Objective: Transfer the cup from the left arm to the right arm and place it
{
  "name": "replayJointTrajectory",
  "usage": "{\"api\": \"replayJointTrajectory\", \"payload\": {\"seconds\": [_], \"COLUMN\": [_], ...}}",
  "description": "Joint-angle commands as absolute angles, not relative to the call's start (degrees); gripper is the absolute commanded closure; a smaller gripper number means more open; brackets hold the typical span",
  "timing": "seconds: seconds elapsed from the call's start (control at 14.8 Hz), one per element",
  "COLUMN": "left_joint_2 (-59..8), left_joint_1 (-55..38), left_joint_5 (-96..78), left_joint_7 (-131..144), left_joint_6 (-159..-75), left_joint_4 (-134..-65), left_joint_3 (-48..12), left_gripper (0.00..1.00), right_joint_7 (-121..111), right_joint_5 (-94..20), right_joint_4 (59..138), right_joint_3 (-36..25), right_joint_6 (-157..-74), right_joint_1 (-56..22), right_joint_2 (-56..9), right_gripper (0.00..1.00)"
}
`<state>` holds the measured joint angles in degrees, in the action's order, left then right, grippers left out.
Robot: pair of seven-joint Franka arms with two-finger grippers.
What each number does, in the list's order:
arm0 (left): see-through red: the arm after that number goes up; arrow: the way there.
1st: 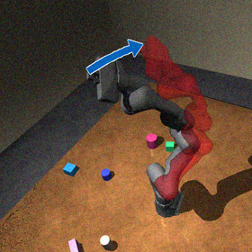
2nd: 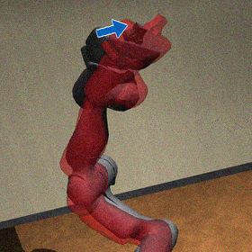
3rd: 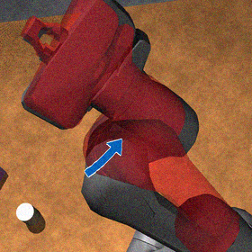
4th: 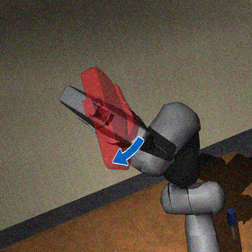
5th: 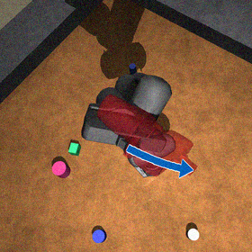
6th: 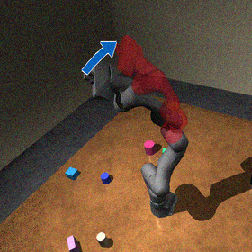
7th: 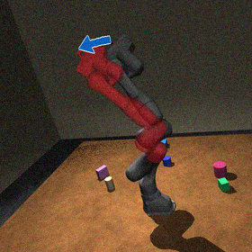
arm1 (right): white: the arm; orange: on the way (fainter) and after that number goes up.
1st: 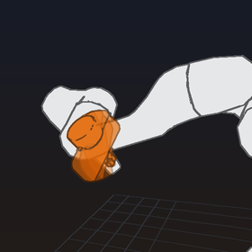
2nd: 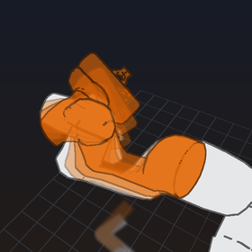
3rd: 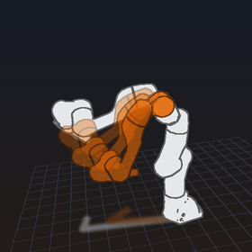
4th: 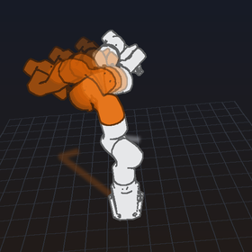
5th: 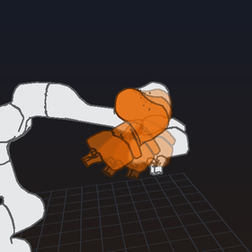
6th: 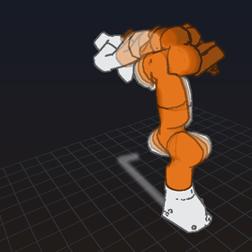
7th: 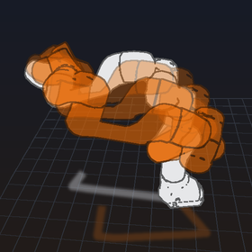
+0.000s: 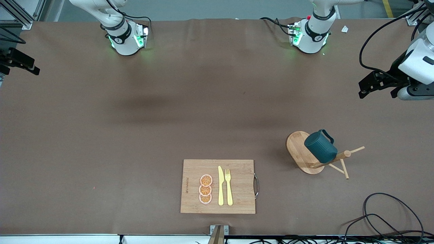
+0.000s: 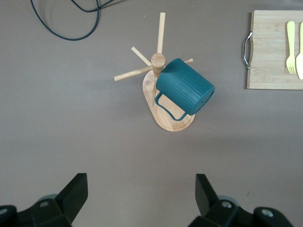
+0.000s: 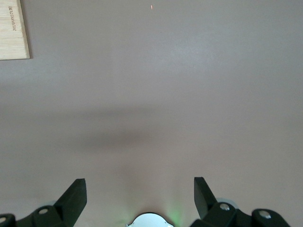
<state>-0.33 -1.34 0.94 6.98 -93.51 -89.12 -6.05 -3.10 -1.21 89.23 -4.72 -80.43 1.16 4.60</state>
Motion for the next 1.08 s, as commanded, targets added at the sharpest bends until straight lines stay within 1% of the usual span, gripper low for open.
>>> {"api": "replayJointTrajectory", "payload": {"seconds": [0.0, 0.47, 0.81, 1.01], "left_joint_2": [-0.8, -1.1, -3.9, -6.4], "left_joint_1": [-1.3, -1.7, -1.0, -1.0], "left_joint_5": [1.1, 2.0, 0.8, -3.3], "left_joint_7": [5.9, 6.3, 11.6, 18.3], "left_joint_6": [-93.7, -93.3, -93.2, -93.3], "left_joint_4": [-88.2, -88.5, -88.2, -88.2], "left_joint_3": [-6.0, -6.3, -6.0, -5.8], "left_gripper": [0.0, 0.0, 0.0, 0.0], "right_joint_7": [-2.9, -2.9, -2.8, -2.8], "right_joint_5": [-0.8, -0.8, -0.8, -0.8], "right_joint_4": [90.7, 90.7, 90.6, 90.6], "right_joint_3": [-4.0, -4.0, -4.0, -4.0], "right_joint_6": [-80.9, -80.7, -81.0, -81.3], "right_joint_1": [2.0, 2.0, 2.0, 2.1], "right_joint_2": [6.2, 6.2, 6.2, 6.2], "right_gripper": [0.0, 0.0, 0.0, 0.0]}}
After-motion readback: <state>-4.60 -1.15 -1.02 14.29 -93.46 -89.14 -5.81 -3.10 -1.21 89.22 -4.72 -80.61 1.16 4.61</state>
